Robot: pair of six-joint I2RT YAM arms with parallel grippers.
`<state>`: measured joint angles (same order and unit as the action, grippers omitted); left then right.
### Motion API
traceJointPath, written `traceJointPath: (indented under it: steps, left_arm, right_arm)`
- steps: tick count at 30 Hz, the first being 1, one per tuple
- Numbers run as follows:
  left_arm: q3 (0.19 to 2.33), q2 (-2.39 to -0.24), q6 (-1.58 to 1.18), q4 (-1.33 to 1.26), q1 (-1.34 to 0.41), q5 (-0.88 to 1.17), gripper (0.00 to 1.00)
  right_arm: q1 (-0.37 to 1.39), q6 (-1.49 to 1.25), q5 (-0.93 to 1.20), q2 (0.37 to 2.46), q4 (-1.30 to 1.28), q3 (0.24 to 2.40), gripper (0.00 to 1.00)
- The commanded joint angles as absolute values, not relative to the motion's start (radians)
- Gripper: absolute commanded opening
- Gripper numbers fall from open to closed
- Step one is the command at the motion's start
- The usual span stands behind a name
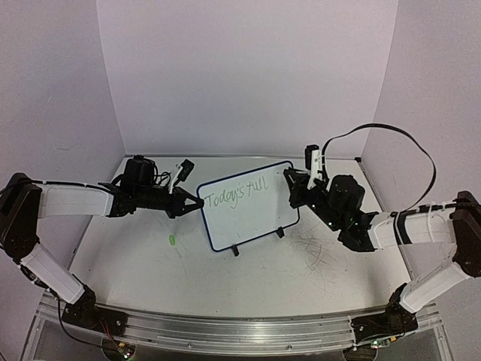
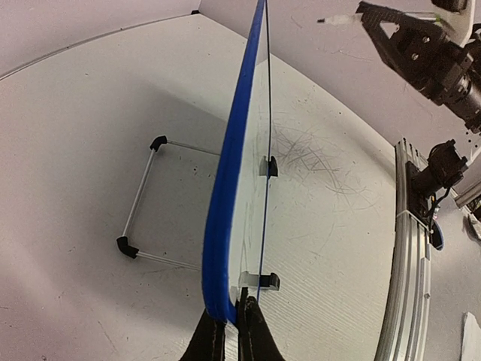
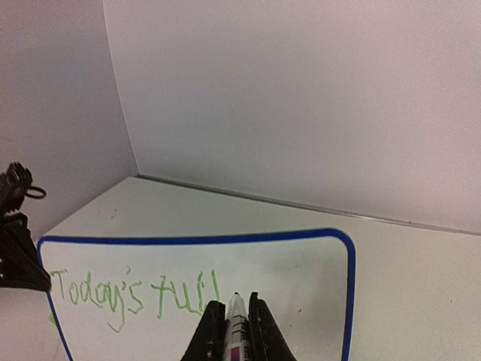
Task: Write a sentence on the whiteboard
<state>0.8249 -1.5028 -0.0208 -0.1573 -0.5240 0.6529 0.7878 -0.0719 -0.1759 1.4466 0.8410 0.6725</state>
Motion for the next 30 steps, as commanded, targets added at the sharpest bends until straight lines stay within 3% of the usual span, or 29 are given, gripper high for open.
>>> traceJointPath:
  steps: [1, 30]
  left_arm:
    - [0.847, -1.485, 0.067, -0.126, -0.522, 0.563, 0.0]
    - [0.849, -1.487, 0.08, -0.116, -0.528, 0.559, 0.0]
  right_arm:
    - [0.772, -0.068, -0.147, 1.485, 0.873, 0.698, 0.0]
    - [0.743, -0.068, -0.159, 1.613, 0.868, 0.78, 0.0]
